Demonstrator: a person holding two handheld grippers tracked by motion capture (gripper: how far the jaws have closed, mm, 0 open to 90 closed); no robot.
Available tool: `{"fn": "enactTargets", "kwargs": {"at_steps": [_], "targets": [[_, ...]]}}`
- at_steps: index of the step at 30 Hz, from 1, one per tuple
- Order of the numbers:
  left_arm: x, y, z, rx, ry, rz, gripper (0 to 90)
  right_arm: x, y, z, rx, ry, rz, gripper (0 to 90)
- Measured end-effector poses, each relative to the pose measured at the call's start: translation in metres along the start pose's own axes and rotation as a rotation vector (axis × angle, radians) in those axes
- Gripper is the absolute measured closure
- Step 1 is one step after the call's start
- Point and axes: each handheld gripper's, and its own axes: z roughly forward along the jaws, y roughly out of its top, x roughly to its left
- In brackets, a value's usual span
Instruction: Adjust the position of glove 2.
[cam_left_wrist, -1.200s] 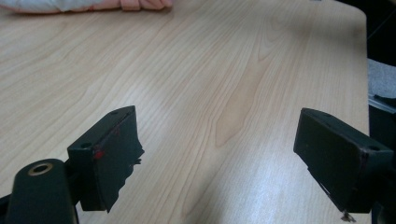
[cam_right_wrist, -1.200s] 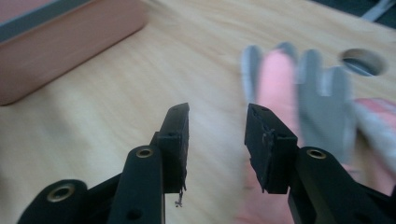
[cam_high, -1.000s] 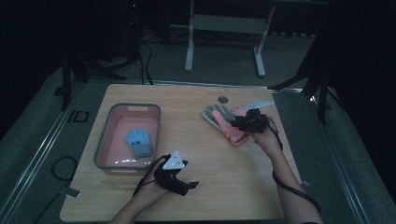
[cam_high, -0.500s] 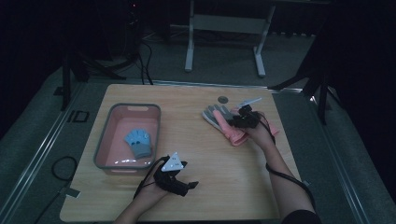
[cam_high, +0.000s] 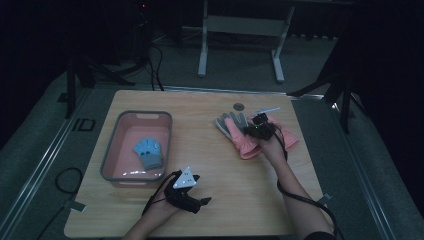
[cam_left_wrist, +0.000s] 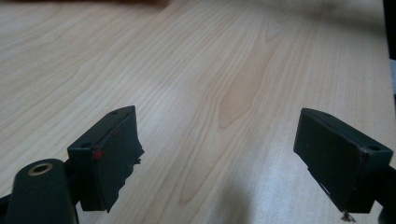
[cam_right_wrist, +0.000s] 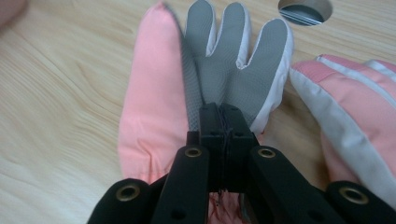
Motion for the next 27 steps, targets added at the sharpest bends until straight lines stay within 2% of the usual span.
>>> {"fn": "enactTargets", "kwargs": {"at_steps": [5, 8, 9, 10, 11, 13, 16, 17, 19, 22, 27], "targets": [[0.002, -0.003, 0.001, -0.008, 0.005, -0.012, 14.5, 0.031, 0.001, -0.027, -0.067, 0.0, 0.052, 89.0], [0.001, -0.004, 0.003, -0.004, 0.006, -0.007, 14.5, 0.047, -0.001, -0.039, -0.082, -0.05, 0.046, 89.0], [0.001, -0.004, 0.003, -0.006, 0.007, -0.005, 14.5, 0.05, -0.002, -0.041, -0.09, -0.05, 0.07, 89.0], [0.001, -0.004, 0.003, -0.006, 0.007, -0.005, 14.5, 0.05, -0.002, -0.041, -0.09, -0.05, 0.07, 89.0], [0.001, -0.004, 0.002, -0.007, 0.007, -0.006, 14.5, 0.053, -0.007, -0.044, -0.102, -0.044, 0.13, 89.0], [0.001, -0.004, 0.002, -0.017, 0.009, -0.011, 14.5, 0.059, -0.013, -0.045, -0.109, -0.047, 0.169, 89.0], [0.001, -0.005, 0.002, -0.018, 0.015, -0.006, 14.5, 0.065, -0.018, -0.046, -0.113, -0.053, 0.187, 89.0], [0.001, -0.005, 0.002, -0.019, 0.02, -0.002, 14.5, 0.074, -0.023, -0.047, -0.125, -0.074, 0.203, 89.0], [0.001, -0.005, 0.001, -0.021, 0.019, -0.004, 14.5, 0.076, -0.024, -0.048, -0.132, -0.079, 0.218, 88.9], [0.001, -0.004, 0.001, -0.017, 0.027, 0.0, 14.5, 0.091, -0.034, -0.051, -0.172, -0.113, 0.269, 88.9], [0.001, -0.005, 0.0, -0.023, 0.025, 0.0, 14.4, 0.096, -0.042, -0.046, -0.167, -0.124, 0.29, 88.9]]}}
